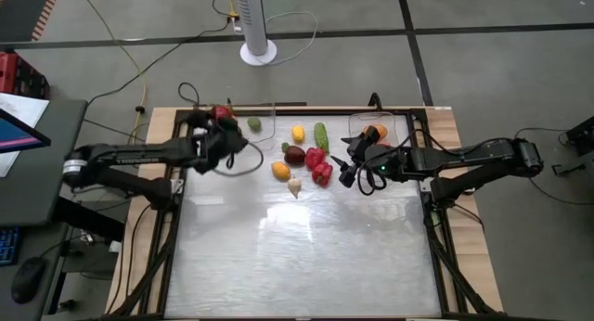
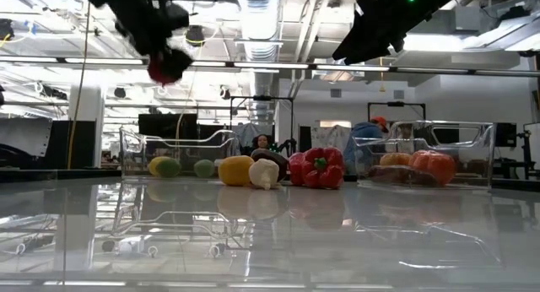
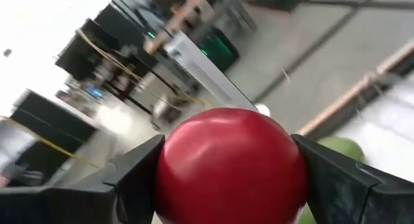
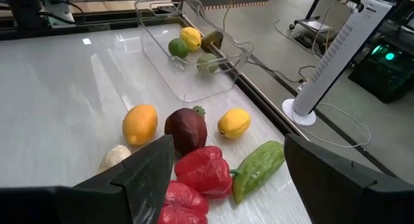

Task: Sort produce into baskets
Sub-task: Put the red tomato into the left transparent bin, then put the bottom yellow lemon into the left transparent bin

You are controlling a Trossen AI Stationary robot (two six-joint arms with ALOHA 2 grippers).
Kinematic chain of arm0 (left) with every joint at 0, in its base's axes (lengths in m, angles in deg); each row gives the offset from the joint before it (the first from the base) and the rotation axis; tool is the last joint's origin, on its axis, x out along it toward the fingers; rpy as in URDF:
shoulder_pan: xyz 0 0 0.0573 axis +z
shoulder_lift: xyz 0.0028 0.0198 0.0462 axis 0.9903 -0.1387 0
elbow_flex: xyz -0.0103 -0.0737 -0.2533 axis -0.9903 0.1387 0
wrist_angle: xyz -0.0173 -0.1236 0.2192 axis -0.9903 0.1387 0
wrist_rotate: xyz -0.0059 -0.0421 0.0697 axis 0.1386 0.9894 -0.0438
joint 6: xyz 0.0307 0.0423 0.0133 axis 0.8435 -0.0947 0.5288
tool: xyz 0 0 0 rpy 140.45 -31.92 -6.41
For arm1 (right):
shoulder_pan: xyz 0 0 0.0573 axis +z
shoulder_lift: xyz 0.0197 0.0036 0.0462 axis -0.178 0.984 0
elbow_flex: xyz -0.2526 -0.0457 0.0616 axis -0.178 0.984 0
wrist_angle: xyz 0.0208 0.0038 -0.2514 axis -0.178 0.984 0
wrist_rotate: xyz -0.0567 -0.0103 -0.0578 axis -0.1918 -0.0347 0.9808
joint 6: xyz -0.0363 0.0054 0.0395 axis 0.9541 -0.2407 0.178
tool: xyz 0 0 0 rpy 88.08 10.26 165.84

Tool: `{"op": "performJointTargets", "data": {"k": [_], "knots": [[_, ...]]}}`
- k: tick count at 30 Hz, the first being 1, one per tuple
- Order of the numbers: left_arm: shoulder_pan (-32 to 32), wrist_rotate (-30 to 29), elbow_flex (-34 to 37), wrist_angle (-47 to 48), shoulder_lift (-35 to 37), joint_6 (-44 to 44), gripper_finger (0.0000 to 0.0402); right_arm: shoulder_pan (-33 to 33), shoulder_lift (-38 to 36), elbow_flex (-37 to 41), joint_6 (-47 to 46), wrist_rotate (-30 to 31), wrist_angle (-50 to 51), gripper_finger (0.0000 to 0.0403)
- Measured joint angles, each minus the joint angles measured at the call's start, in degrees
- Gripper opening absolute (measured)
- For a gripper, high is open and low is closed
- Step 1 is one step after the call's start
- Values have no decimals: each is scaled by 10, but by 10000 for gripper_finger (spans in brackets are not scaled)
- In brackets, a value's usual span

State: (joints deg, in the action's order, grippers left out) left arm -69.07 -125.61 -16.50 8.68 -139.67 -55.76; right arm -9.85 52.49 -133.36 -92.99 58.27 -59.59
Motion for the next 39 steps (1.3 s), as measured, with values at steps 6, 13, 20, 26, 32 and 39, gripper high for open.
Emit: {"op": "performJointTargets", "data": {"k": [6,13,20,26,32,39], "knots": [[115,139,65,-141,-3,90,294,3,0,0,1,0,0,319],[168,234,68,-139,-6,93,318,4,0,0,2,-1,0,319],[156,269,40,-127,-3,64,375,4,0,0,2,-1,0,319],[130,306,36,-127,-3,55,379,4,0,0,2,-1,0,319],[79,615,36,-147,-38,10,379,2,0,0,2,-1,-4,319],[-30,623,35,-211,-159,82,380,3,0,0,2,-1,-6,319]]}}
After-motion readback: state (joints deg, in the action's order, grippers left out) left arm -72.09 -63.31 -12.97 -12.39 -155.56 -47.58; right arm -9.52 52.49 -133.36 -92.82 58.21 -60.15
